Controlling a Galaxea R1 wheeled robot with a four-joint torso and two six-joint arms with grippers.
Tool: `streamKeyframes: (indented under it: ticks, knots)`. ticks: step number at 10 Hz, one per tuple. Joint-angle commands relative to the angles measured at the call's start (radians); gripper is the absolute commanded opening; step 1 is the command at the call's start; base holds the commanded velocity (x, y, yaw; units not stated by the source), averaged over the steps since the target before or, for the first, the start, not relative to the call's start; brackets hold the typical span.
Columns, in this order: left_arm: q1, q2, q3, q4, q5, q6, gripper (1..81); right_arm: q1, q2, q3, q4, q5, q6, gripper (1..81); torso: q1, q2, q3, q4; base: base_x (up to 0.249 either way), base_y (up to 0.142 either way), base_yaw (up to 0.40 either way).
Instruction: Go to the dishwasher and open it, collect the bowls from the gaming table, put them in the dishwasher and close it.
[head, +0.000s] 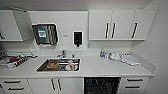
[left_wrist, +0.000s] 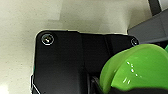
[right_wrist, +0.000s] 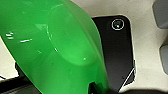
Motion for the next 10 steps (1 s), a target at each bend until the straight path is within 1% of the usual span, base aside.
streamKeyframes:
  ticks: [1, 10]
  knots:
    - [-0.058, -0.002, 0.004, -0.001, 0.035, -0.001, 1.0, 0.044, 0.001, 0.004, -0.007, -0.037, -0.007, 1.0, 0.001, 0.0, 0.0, 0.0, 0.113, 0.0, 0.0]
    - [-0.058, -0.002, 0.006, 0.0, 0.033, -0.001, 1.0, 0.046, 0.003, 0.005, -0.007, -0.038, -0.008, 1.0, 0.001, 0.0, 0.0, 0.0, 0.112, 0.0, 0.0]
